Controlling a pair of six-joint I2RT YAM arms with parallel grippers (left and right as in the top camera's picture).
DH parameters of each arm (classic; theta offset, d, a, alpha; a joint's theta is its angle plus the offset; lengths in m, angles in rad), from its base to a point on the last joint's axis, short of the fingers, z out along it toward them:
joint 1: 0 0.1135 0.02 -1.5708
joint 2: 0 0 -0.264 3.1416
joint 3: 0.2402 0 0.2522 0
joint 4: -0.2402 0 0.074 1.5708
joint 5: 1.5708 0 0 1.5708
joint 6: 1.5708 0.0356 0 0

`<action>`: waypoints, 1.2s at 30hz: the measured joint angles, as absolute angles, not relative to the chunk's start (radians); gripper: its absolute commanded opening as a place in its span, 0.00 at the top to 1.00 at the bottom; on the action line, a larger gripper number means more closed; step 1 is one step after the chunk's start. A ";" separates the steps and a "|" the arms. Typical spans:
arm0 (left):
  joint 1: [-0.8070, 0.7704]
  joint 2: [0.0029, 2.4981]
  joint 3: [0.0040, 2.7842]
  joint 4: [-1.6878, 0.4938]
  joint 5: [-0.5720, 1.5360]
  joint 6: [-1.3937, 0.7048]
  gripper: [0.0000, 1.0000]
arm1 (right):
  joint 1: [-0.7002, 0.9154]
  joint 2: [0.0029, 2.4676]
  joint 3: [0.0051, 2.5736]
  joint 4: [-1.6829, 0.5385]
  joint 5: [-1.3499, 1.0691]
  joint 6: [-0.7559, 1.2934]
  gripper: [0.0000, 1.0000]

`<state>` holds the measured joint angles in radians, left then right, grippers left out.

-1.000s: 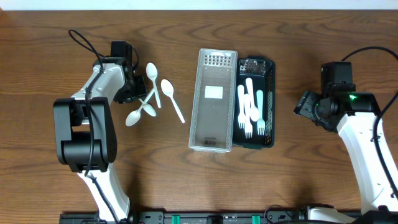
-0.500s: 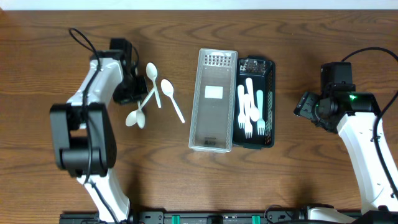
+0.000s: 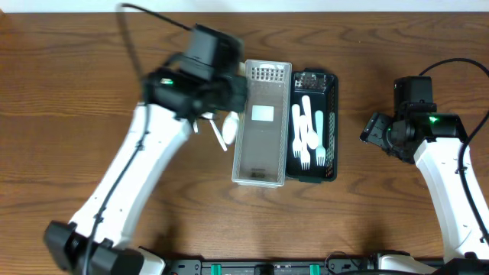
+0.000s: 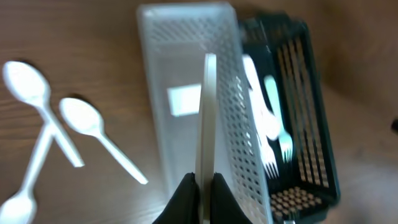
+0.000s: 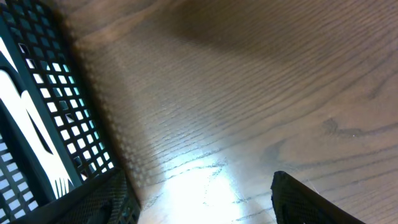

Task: Pack container
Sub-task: 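Place the white spoon into the grey tray with the left gripper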

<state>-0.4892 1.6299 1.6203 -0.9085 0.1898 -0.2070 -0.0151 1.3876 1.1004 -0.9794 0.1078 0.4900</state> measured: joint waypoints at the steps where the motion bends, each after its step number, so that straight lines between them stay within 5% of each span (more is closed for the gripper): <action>1: -0.512 1.649 1.616 -0.904 0.174 -0.207 0.94 | -0.015 1.388 1.100 -0.979 0.108 0.490 0.22; 10: -0.606 1.911 1.592 -0.896 0.084 -0.224 0.83 | -0.015 1.388 1.100 -0.985 0.105 0.490 0.21; 14: -0.604 1.934 1.588 -0.918 0.079 -0.227 0.43 | -0.015 1.388 1.100 -0.985 0.105 0.490 0.20; 19: -0.574 1.865 1.588 -0.950 0.066 -0.225 0.28 | -0.015 1.388 1.100 -0.984 0.105 0.490 0.19; 27: -0.356 1.724 1.605 -0.985 -0.063 -0.213 0.25 | -0.015 1.388 1.100 -0.977 0.105 0.490 0.18; 36: -0.151 1.907 1.588 -0.970 -0.094 -0.203 0.33 | -0.015 1.388 1.100 -0.972 0.105 0.490 0.18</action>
